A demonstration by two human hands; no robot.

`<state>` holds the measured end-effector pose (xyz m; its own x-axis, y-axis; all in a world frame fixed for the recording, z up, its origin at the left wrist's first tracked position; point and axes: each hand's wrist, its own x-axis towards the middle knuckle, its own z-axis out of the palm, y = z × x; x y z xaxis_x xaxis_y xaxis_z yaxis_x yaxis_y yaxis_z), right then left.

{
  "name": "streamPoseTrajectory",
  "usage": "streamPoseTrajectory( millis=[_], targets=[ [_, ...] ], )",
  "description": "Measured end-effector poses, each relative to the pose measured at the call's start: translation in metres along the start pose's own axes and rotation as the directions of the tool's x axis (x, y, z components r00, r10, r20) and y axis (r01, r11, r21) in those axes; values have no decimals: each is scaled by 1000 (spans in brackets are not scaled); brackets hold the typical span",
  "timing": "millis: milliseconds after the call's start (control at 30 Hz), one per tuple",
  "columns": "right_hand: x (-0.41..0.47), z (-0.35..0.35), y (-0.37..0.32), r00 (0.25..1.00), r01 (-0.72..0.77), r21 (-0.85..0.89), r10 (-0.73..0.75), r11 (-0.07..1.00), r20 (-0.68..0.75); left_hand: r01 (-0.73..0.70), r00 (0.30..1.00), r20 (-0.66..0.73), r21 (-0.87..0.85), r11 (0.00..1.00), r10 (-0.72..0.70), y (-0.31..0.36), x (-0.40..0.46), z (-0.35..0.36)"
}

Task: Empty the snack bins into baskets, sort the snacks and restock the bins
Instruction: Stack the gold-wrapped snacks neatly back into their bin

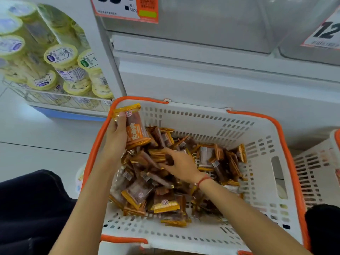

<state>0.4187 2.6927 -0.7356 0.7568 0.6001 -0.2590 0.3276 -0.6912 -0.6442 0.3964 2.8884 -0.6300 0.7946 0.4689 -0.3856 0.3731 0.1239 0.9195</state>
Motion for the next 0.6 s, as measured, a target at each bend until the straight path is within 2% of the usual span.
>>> streamPoseTrajectory(
  millis=[67, 100, 167, 233, 333, 367, 400, 433, 500, 600],
  targets=[
    [-16, -20, 38, 965, -260, 26, 259, 965, 52, 6, 1000, 2, 19, 1000, -6, -5, -1, 3],
    [-23, -30, 55, 940, -331, 20, 328, 943, 98, 19, 1000, 3, 33, 999, -19, -8, -2, 4],
    [-33, -50, 77, 910, -384, 27, 373, 923, 180, 31, 999, 16, 68, 997, -32, -15, -3, 7],
    [-39, -67, 80, 897, -416, 44, 403, 908, 181, 47, 999, 18, 96, 994, -49, -22, -3, 11],
    [-45, -92, 72, 909, -416, 59, 412, 908, 64, 115, 993, 30, 98, 989, -118, -25, -7, 22],
    [-46, -100, 67, 915, -401, 109, 402, 910, 11, 138, 988, 50, 96, 986, -143, -25, -9, 27],
    [-49, -109, 57, 913, -392, 240, 407, 888, -14, 154, 984, 73, 101, 983, -162, -25, -10, 31],
    [-53, -119, 42, 911, -378, 420, 411, 825, 11, 157, 982, 91, 105, 982, -167, -25, -11, 35],
    [-60, -136, 14, 924, -347, 697, 357, 628, 138, 178, 974, 120, 126, 976, -193, -25, -13, 43],
    [-63, -151, -11, 939, -314, 807, 290, 500, 186, 207, 961, 149, 175, 963, -233, -22, -14, 52]
  ],
)
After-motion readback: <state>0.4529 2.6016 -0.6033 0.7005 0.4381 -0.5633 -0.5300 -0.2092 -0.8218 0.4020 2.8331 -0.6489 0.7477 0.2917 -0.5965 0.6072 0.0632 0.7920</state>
